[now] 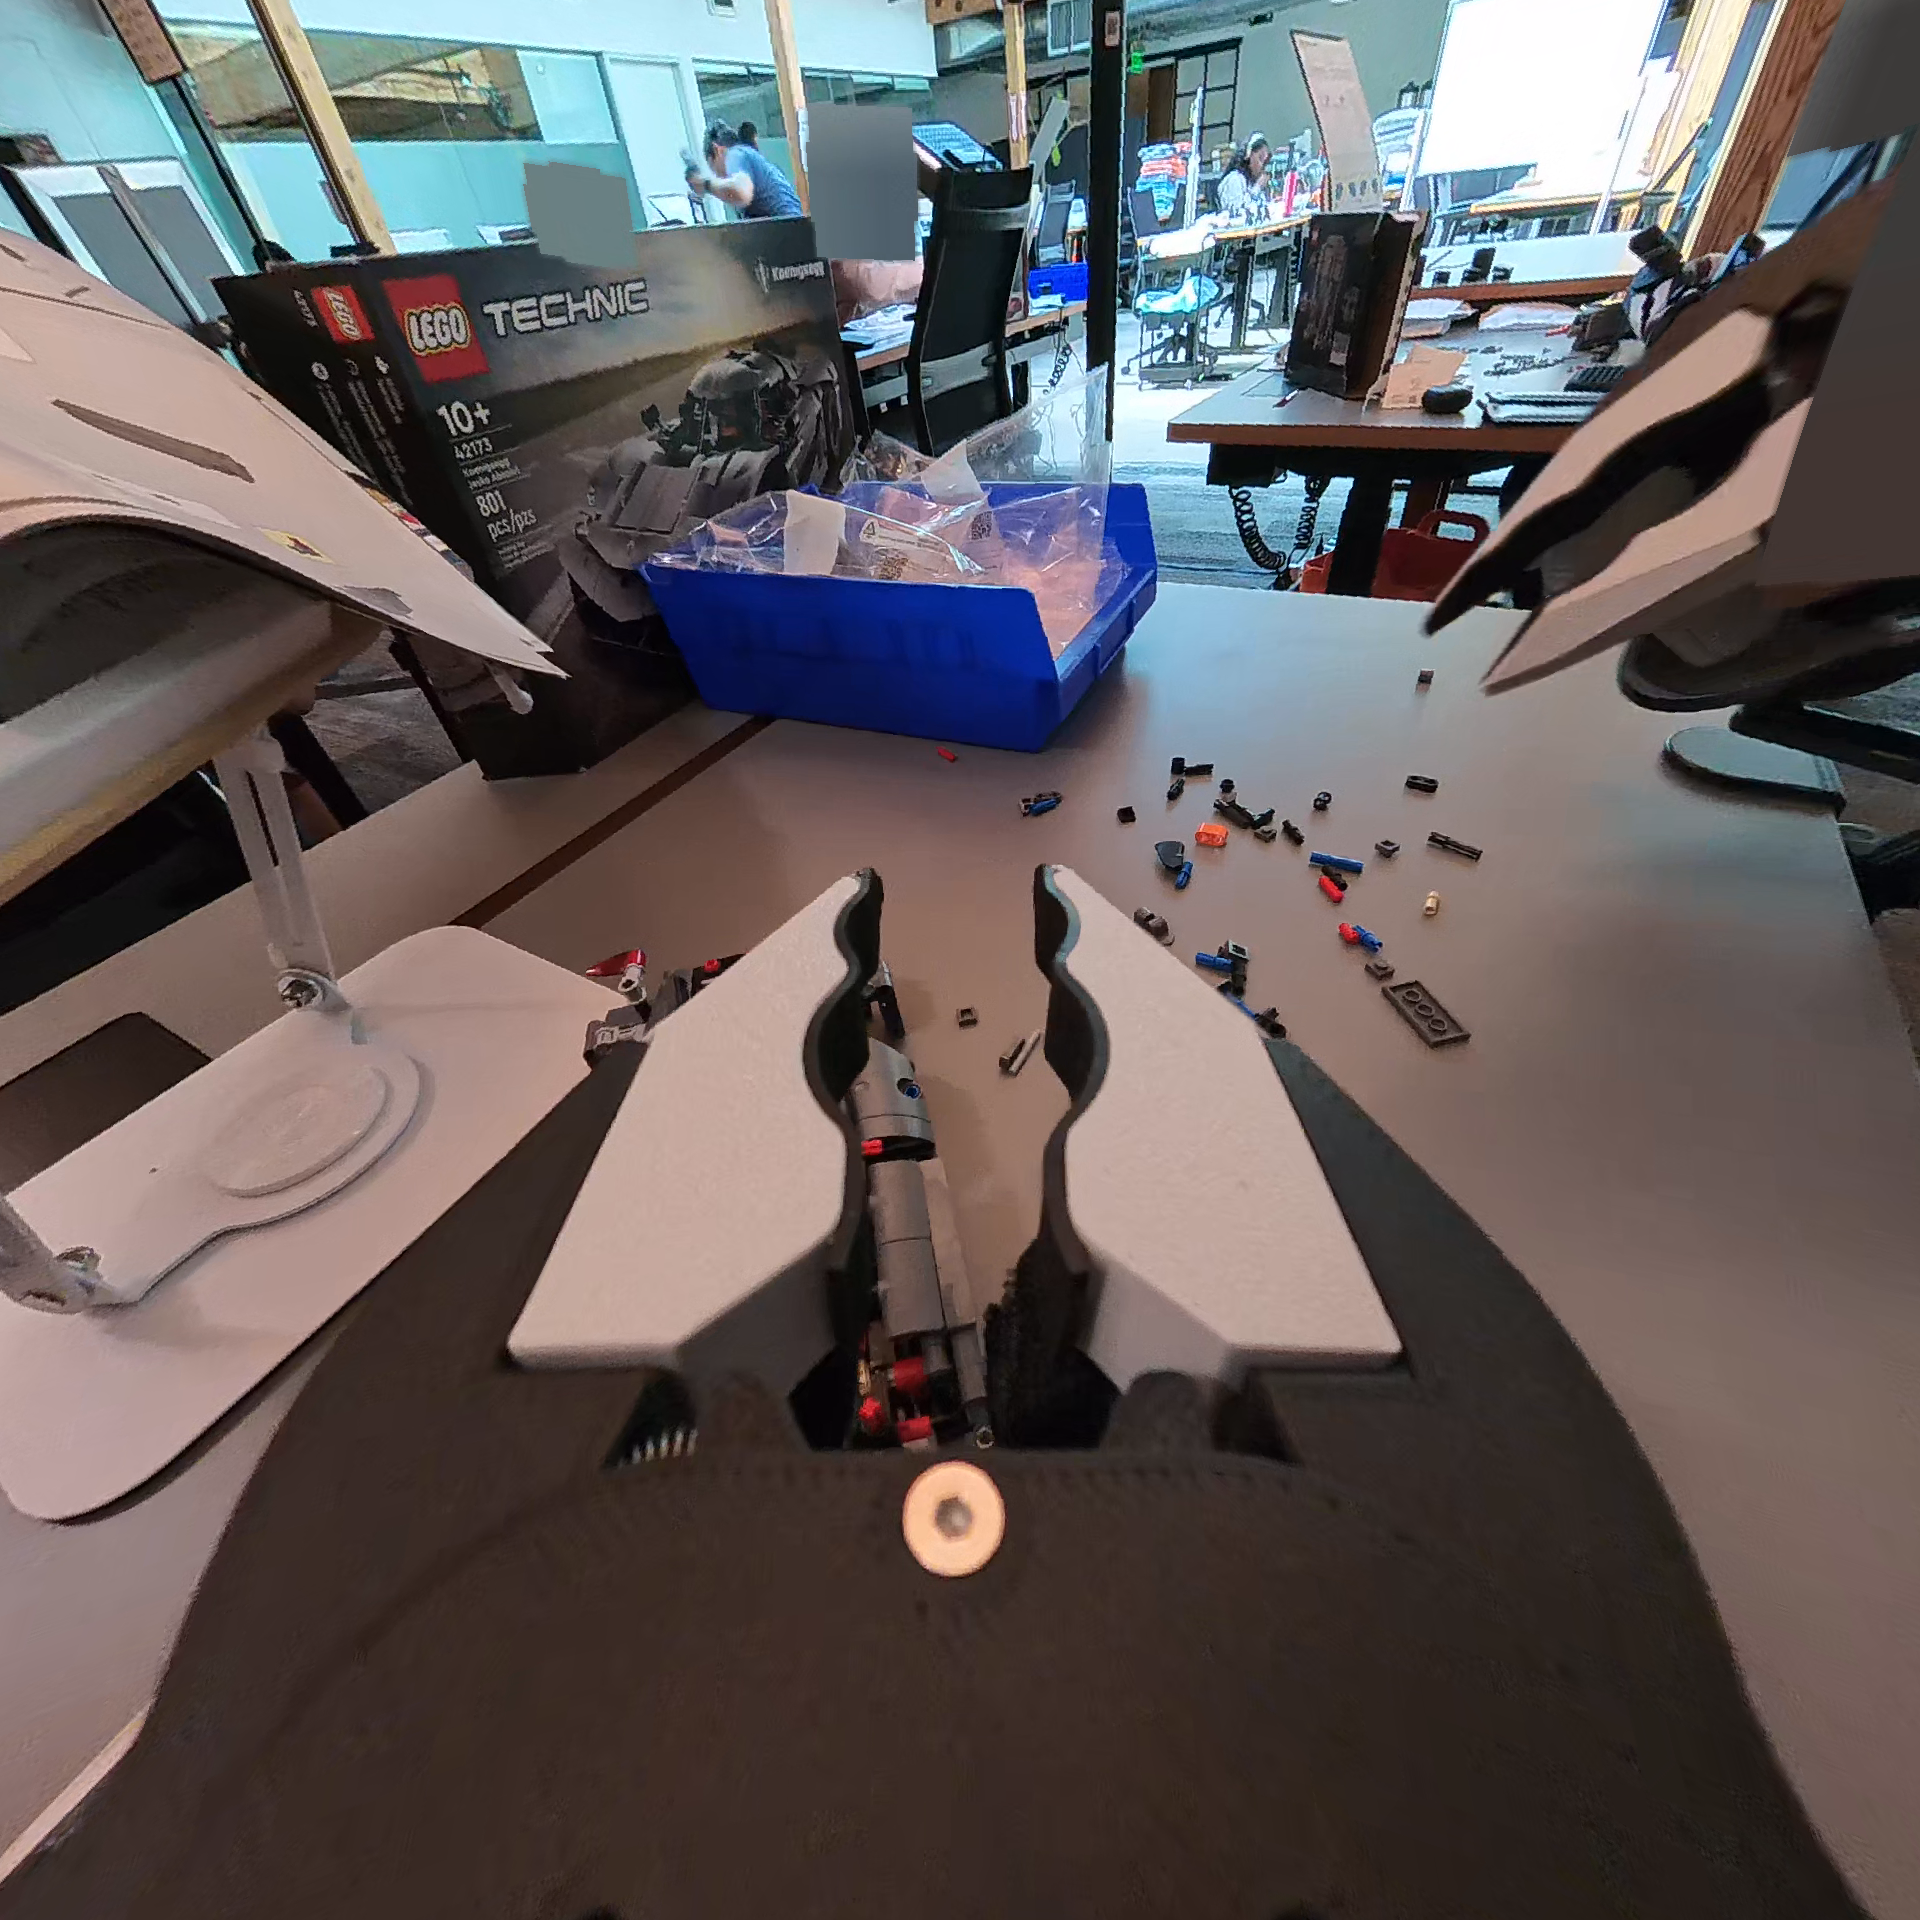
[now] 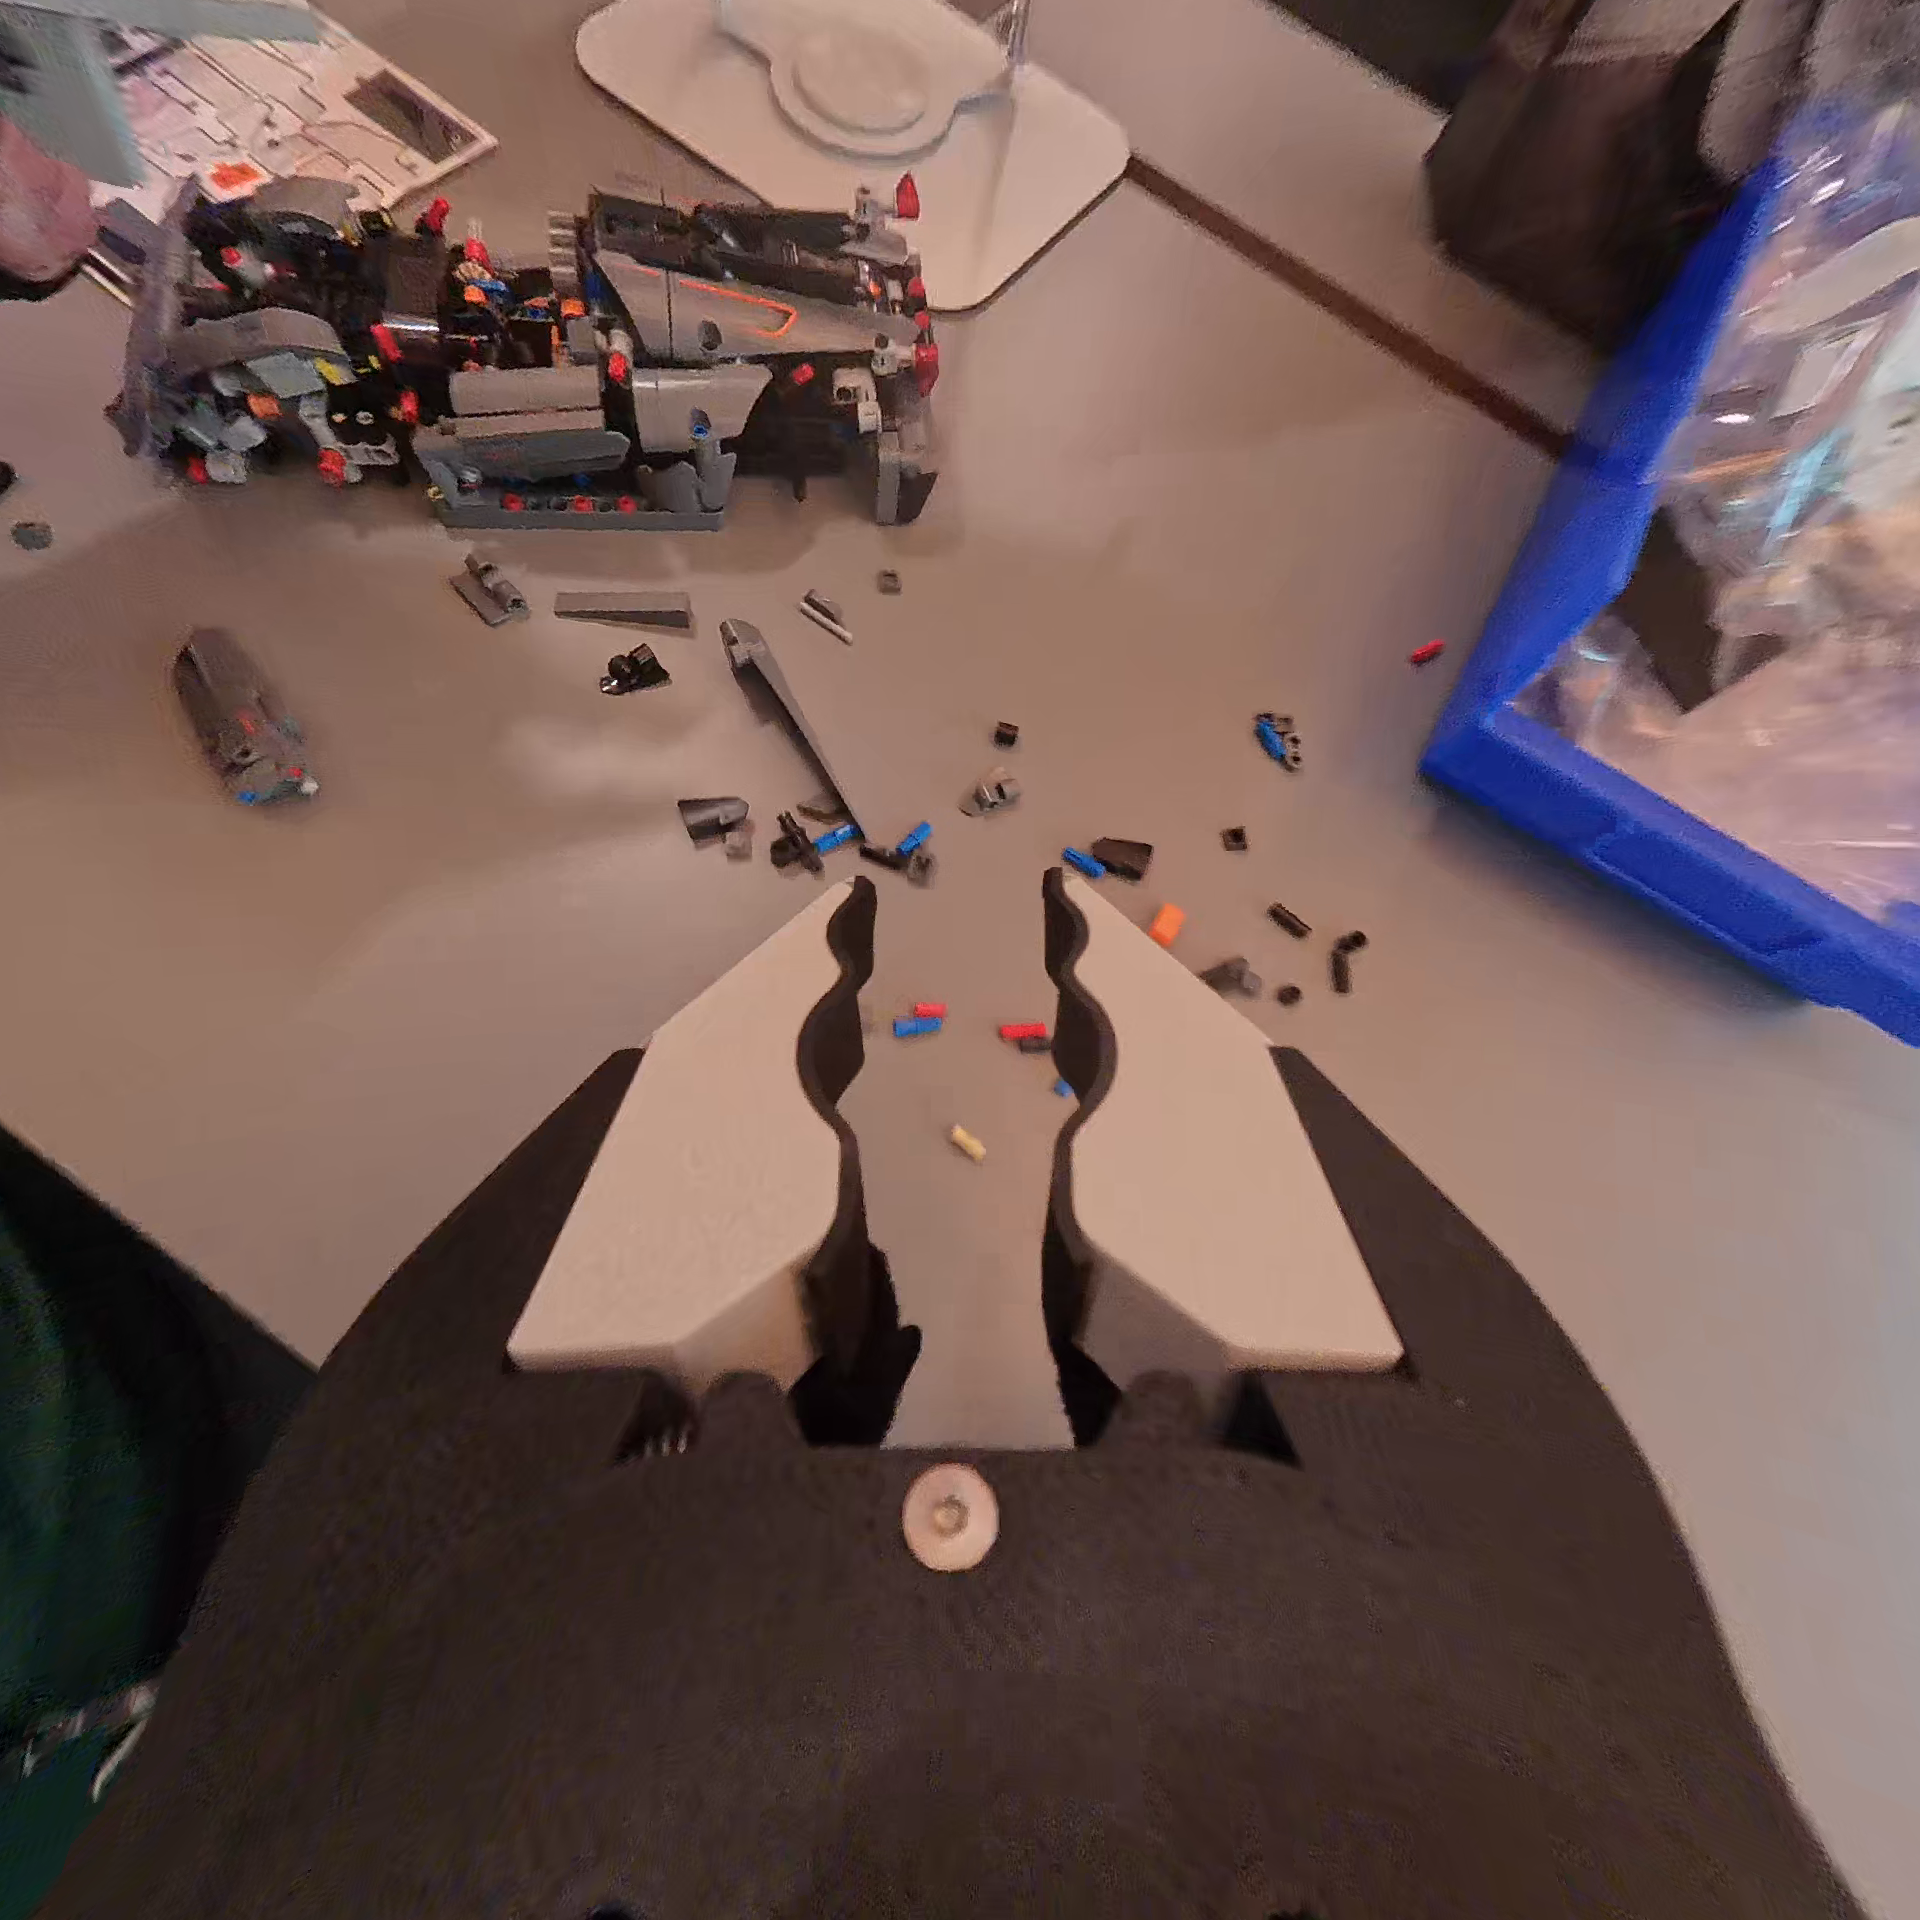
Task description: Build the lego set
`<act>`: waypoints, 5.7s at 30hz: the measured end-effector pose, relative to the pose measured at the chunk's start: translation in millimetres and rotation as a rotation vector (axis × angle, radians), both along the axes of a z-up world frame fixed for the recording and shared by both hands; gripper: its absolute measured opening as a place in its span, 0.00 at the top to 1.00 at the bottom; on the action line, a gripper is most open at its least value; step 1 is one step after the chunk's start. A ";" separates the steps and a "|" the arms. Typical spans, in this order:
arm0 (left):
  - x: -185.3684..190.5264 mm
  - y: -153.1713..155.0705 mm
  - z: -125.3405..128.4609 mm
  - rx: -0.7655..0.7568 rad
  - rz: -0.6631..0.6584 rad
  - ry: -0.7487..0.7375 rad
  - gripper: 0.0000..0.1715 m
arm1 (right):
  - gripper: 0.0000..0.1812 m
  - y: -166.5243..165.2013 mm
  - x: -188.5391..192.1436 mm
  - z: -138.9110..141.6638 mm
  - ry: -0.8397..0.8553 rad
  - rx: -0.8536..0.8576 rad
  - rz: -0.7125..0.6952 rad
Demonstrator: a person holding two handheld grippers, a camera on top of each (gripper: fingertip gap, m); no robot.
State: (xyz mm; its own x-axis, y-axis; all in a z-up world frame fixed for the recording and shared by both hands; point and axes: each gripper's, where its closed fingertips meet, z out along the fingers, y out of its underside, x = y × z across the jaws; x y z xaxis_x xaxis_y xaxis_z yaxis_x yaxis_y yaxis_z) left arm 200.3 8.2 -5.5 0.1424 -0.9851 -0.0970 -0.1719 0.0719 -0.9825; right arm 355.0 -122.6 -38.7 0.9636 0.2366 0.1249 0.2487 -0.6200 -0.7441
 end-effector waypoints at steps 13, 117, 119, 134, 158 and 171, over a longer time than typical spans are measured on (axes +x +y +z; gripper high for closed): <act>-6.7 3.9 6.4 -0.007 0.007 -0.015 0.84 | 0.83 53.2 82.3 -16.9 -0.144 -0.151 -0.243; -447.7 21.8 -121.2 -0.352 0.306 1.266 0.90 | 0.90 86.4 -163.8 -94.8 0.120 0.064 0.584; -440.2 15.4 -123.3 -0.356 0.266 1.255 0.89 | 0.90 86.1 -162.7 -94.4 0.119 0.064 0.584; -386.7 11.8 -143.6 -0.233 0.069 1.143 0.88 | 0.90 88.3 -167.9 -91.9 0.107 0.039 0.564; -357.6 44.5 -140.0 -0.051 0.072 1.053 0.84 | 0.90 98.1 -183.1 -85.4 0.051 0.006 0.561; -382.2 92.3 -83.4 0.023 0.230 0.937 0.85 | 0.90 102.6 -182.8 -80.1 0.111 0.048 0.549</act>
